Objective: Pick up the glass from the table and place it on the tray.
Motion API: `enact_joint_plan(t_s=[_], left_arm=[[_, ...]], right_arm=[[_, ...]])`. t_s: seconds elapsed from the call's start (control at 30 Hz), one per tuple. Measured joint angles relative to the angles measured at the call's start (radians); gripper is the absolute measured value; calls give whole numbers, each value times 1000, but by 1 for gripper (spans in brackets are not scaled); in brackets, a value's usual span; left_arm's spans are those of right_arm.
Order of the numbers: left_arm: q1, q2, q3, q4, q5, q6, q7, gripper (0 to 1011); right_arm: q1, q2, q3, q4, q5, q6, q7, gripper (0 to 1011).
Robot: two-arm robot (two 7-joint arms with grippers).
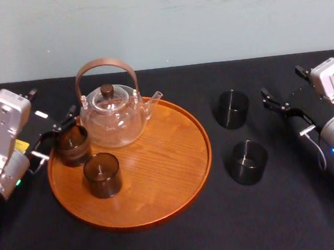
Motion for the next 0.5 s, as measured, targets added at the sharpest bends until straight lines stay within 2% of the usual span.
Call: enact_joint_plan(t_s=[0.5], left_arm=[[0,0,0,0,0,0,0,1001]], right_arm=[[0,0,0,0,0,0,0,1002]])
